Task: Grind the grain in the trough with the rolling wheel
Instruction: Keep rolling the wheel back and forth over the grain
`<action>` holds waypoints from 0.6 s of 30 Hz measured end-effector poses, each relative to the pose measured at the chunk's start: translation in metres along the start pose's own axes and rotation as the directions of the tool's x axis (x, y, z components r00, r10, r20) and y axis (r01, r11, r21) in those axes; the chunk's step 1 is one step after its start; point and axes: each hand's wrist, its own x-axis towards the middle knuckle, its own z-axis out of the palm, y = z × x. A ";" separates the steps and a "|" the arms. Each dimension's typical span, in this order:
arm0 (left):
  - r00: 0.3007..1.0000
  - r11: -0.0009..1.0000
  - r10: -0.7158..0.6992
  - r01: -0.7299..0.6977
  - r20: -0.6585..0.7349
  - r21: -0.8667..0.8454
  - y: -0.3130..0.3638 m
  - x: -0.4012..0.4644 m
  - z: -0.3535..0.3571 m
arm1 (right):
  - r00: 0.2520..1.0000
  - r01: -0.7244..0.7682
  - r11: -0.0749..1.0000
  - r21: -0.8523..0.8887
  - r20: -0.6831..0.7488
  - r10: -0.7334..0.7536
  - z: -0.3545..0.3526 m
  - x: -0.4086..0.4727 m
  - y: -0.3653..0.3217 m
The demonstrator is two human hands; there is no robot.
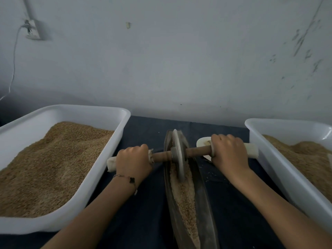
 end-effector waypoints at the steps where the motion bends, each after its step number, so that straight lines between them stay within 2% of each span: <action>1: 0.999 1.000 0.015 -0.015 -0.030 -0.005 0.000 -0.006 -0.001 | 1.000 0.005 1.000 0.017 -0.024 -0.005 -0.003 -0.005 0.000; 6: 0.989 0.994 0.112 -0.111 -0.097 0.008 0.007 -0.038 -0.019 | 0.994 0.020 0.992 0.127 -0.109 -0.006 -0.013 -0.046 0.003; 10: 0.969 0.984 0.176 -0.169 -0.175 0.053 0.010 -0.068 -0.031 | 0.984 0.061 0.990 0.130 -0.175 -0.038 -0.019 -0.077 0.009; 15: 0.952 0.981 0.185 -0.165 -0.243 0.102 0.017 -0.084 -0.036 | 0.984 0.043 0.990 0.136 -0.179 -0.018 -0.018 -0.099 0.013; 18: 0.949 0.974 0.225 -0.211 -0.223 0.085 0.018 -0.073 -0.036 | 0.990 0.028 0.987 0.160 -0.141 -0.005 -0.011 -0.100 0.017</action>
